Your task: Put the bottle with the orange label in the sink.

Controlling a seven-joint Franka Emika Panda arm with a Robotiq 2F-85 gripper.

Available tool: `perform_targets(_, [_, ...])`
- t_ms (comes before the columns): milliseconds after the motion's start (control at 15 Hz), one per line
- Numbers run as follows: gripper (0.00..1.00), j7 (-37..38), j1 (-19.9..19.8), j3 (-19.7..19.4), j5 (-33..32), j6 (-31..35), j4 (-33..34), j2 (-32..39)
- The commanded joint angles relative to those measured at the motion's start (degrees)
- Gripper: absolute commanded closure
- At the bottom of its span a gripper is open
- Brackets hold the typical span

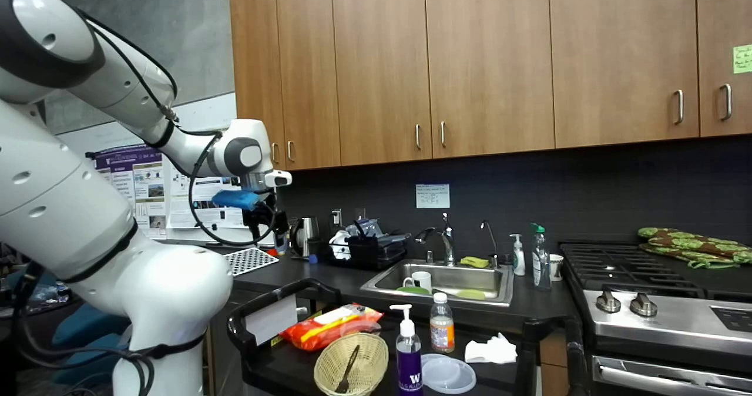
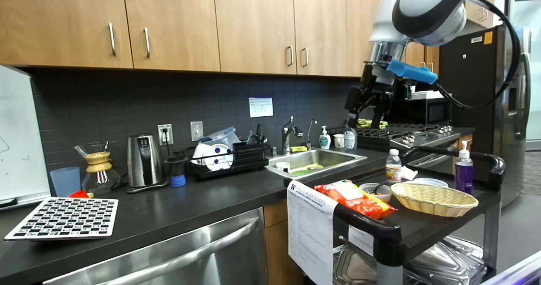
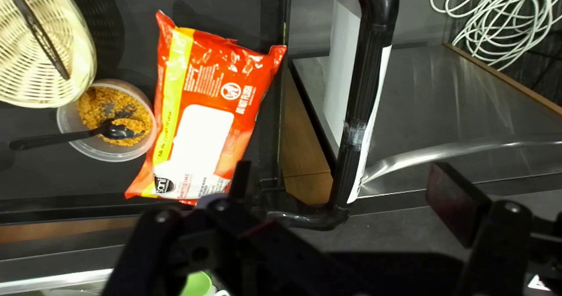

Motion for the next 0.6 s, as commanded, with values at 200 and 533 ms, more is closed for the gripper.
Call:
perform_targets(200, [0.00,-15.7,-3.3,-10.6,-6.4,-1.8,3.3,3.5])
perform_targets(533, [0.00,-23.1,-6.8,-17.0,-8.9,-3.0,9.5,9.2])
